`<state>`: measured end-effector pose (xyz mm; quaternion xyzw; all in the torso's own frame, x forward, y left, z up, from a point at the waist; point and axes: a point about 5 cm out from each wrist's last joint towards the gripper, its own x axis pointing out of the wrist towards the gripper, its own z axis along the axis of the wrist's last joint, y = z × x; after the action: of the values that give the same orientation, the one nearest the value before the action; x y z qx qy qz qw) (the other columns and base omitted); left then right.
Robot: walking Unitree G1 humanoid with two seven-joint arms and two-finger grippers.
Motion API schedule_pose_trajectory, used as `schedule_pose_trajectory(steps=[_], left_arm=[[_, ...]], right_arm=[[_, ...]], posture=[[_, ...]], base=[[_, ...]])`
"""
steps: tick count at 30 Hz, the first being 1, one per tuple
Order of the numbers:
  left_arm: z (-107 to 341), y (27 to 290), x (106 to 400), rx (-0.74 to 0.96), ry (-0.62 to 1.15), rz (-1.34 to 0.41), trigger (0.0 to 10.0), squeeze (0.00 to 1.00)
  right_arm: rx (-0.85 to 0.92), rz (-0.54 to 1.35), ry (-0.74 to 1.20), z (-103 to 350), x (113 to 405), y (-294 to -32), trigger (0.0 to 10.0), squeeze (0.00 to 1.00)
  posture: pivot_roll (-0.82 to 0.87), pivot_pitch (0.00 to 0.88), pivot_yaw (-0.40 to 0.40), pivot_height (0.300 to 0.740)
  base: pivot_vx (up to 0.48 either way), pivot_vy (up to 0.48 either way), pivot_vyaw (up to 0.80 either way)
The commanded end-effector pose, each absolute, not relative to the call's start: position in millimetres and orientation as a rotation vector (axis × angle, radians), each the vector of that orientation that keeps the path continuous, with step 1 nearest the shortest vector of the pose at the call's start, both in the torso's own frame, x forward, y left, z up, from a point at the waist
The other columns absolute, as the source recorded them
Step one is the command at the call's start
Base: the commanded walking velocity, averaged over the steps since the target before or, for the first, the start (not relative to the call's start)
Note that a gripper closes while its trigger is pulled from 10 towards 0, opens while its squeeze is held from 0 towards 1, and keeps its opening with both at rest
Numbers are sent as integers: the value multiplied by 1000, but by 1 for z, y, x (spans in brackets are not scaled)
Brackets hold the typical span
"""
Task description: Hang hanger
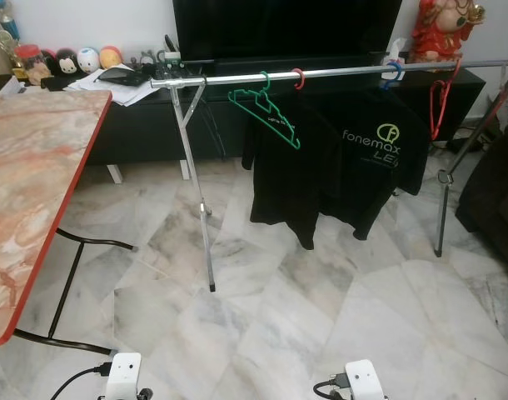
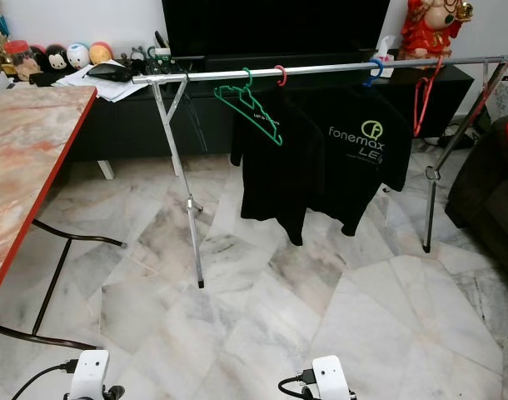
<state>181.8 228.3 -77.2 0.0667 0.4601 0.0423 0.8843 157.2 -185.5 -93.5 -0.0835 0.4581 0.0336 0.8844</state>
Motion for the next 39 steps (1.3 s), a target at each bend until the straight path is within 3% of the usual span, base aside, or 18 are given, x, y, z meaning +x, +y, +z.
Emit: schedule_pose_trajectory(steps=[1,17,26,33,36,39], left_arm=[[-76,230,183,209,955,44,10000,0],[-82,215,178,208,978,14,10000,0],[-88,198,171,189,1003,-32,10000,0],[-90,189,171,180,1005,-48,10000,0],[-89,181,174,159,991,-49,10000,0],[-88,171,178,141,981,-53,10000,0]], right_arm=[[-175,68,960,-94,156,-185,10000,0],[-166,35,962,-93,155,-195,10000,0],[-117,-118,957,-91,150,-219,10000,0],[-129,-125,966,-90,148,-229,10000,0],[-138,-114,893,-78,176,-227,10000,0],[-151,-121,896,-75,182,-232,10000,0]], posture=[[44,0,-43,740],[4,0,-34,740],[-72,0,4,740],[-107,0,-17,740],[-114,0,-42,740],[-121,0,-49,740]], base=[[0,0,0],[0,0,0],[0,0,0],[215,0,0],[268,0,0],[276,0,0]])
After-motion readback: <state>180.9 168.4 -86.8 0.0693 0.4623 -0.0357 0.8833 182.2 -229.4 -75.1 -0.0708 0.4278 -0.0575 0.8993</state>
